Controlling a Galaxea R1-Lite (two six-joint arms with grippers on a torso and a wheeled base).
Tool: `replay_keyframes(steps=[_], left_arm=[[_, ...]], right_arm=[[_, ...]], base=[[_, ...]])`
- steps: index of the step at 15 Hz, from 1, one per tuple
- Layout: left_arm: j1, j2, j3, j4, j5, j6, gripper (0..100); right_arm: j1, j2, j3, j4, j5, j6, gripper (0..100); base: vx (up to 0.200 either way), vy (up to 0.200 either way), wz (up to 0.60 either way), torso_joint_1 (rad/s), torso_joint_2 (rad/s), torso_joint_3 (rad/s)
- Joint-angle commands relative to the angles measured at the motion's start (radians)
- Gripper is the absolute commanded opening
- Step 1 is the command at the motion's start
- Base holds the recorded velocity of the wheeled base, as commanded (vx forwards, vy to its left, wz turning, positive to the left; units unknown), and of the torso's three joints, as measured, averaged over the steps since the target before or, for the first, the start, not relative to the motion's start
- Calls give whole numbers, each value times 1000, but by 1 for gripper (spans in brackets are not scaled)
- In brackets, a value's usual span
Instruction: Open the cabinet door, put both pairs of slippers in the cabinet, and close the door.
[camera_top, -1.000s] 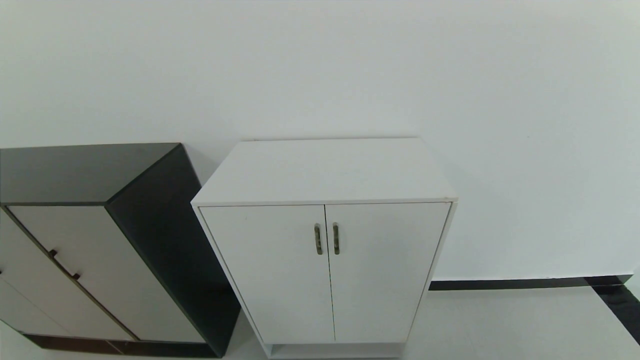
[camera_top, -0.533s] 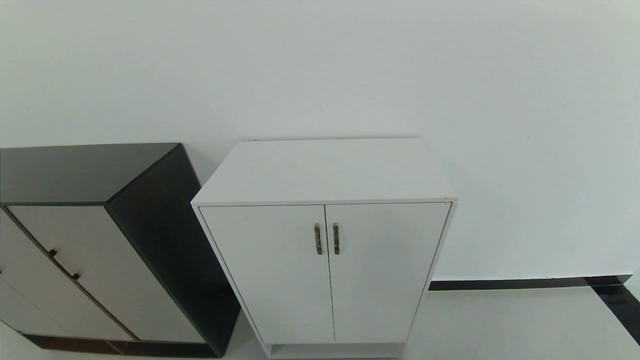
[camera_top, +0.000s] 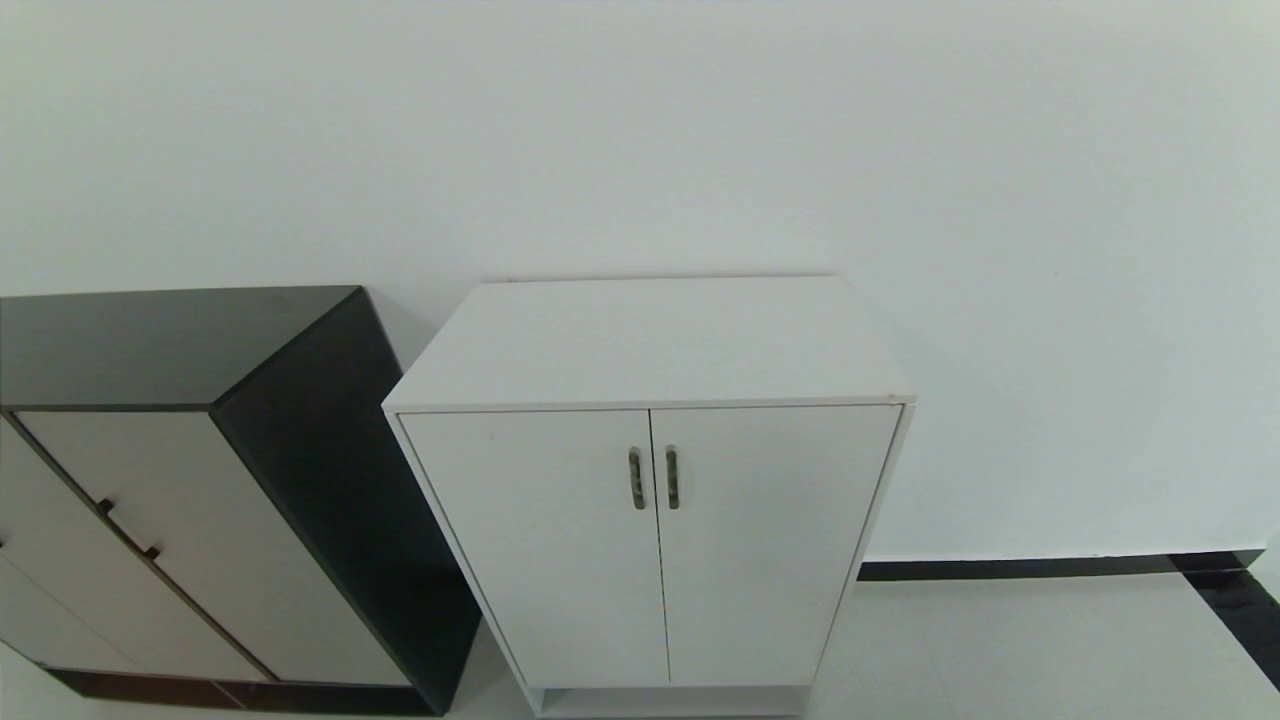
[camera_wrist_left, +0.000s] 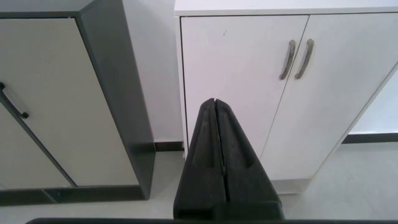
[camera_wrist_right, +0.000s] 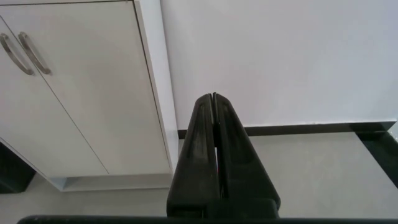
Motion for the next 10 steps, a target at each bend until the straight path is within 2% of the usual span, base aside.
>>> replay_keyframes(steps=[1,10], left_arm=[[0,1,0,0,1,1,0],[0,0,0,0,1,1,0]], right_arm=[[-1,-3,0,2,-1,8,0],[-1,-3,0,1,1,9,0]], base=[[0,0,0,0,0,0],[0,0,0,0,0,0]])
